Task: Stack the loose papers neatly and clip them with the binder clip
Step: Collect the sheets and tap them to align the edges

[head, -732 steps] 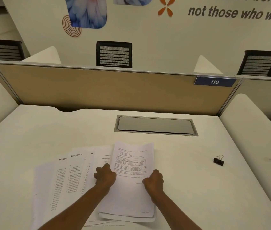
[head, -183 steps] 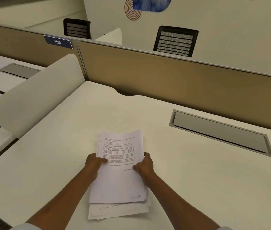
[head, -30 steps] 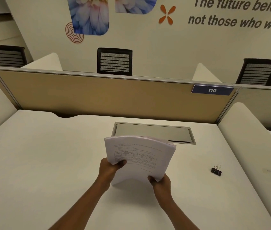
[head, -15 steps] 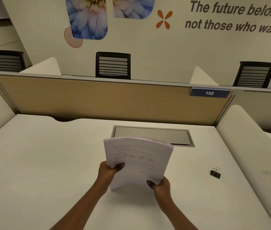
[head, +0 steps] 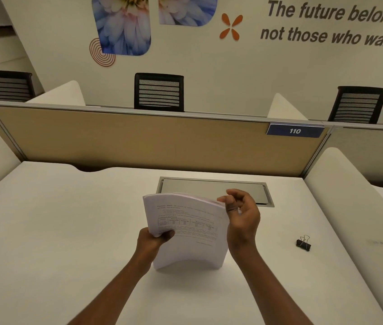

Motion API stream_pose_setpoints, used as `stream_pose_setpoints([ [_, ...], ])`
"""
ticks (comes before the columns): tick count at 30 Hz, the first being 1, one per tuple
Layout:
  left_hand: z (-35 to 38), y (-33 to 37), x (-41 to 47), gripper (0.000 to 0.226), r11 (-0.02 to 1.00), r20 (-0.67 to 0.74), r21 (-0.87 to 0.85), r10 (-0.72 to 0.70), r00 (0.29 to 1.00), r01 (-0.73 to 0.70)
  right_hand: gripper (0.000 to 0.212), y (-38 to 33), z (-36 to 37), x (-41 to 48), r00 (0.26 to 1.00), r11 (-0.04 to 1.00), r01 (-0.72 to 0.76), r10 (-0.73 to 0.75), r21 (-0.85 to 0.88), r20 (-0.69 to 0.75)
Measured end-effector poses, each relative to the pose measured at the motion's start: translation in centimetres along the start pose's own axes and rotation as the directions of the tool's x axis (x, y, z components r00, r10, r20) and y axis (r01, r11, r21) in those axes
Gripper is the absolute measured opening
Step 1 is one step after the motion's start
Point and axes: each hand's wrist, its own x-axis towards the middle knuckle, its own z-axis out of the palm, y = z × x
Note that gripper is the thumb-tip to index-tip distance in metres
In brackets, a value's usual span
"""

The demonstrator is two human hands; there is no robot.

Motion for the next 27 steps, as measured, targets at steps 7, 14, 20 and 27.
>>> stream_pose_setpoints([
  [7, 0.0, 0.0, -0.1, 0.029, 1.000, 0.017, -0.006, 0.023, 1.000, -0.022, 0.014, 0.3, 0.6, 0.3, 0.996, 0.999, 0.007, -0.010, -0.036, -0.084],
  [14, -0.2, -0.2, -0.1, 0.030, 0.999, 0.045, -0.024, 0.027, 0.999, -0.026, 0.015, 0.2, 0.5, 0.5, 0.995, 0.999, -0.022, 0.027, 0.044, -0.094],
  [20, -0.3, -0.3, 0.0, 0.032, 0.999, 0.062, -0.031, 0.012, 0.998, -0.010, 0.011, 0.3, 0.4, 0.4, 0.998, 0.998, 0.004, 0.000, 0.068, -0.069],
  [27, -0.7, 0.0, -0.3, 0.036, 1.000, 0.108, -0.015, -0.026, 0.994, 0.028, 0.108, 4.3, -2.1, -0.5, 0.982, 0.962, -0.119, 0.077, 0.244, 0.174],
])
